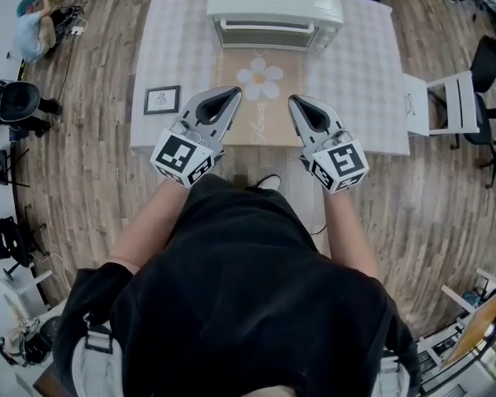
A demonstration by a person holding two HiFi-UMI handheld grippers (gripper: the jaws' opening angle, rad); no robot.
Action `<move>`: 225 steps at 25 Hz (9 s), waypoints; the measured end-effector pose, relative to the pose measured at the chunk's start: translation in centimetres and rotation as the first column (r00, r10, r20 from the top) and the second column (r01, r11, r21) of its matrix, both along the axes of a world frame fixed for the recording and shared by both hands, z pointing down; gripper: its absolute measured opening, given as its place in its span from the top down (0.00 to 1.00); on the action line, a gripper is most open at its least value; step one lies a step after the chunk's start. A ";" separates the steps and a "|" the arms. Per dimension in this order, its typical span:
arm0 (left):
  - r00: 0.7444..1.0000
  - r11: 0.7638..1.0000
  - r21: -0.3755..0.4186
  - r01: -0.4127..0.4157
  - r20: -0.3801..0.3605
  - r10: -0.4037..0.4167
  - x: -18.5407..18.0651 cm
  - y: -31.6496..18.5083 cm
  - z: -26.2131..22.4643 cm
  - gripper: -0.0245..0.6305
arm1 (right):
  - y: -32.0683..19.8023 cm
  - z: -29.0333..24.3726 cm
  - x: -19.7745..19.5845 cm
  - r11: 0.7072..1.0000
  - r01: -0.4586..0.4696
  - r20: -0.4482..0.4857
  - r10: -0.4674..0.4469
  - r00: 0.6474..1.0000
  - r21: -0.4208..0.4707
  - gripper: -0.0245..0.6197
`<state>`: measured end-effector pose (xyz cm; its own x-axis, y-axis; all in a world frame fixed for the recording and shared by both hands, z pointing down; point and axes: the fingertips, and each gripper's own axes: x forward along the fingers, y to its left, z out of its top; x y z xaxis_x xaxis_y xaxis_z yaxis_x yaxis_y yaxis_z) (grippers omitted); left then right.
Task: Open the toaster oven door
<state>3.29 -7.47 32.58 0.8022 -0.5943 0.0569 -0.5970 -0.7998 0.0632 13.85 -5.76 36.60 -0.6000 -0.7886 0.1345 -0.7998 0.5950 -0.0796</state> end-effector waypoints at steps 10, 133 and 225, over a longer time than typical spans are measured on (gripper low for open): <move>0.996 0.996 0.006 0.090 0.027 -0.090 0.7 -1.2 0.3 0.94 | -3.0 -0.3 1.5 0.997 0.064 0.031 -0.065 0.997 0.037 0.93; 0.994 0.996 0.029 0.082 0.063 -0.084 -1.0 -14.3 7.0 0.94 | -23.7 21.2 -0.2 0.966 0.157 -0.954 -0.235 0.186 -0.207 0.80; 0.990 0.995 -0.027 0.097 0.105 -0.093 1.8 -8.6 18.5 0.94 | -12.0 30.9 -1.5 0.987 0.152 -0.970 -0.077 0.230 -0.043 0.77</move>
<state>5.12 -16.05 51.10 0.7311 -0.6640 0.1569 -0.6747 -0.7378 0.0215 12.39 -17.81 67.49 -0.1286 -0.7509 0.6478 -0.1699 0.6602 0.7316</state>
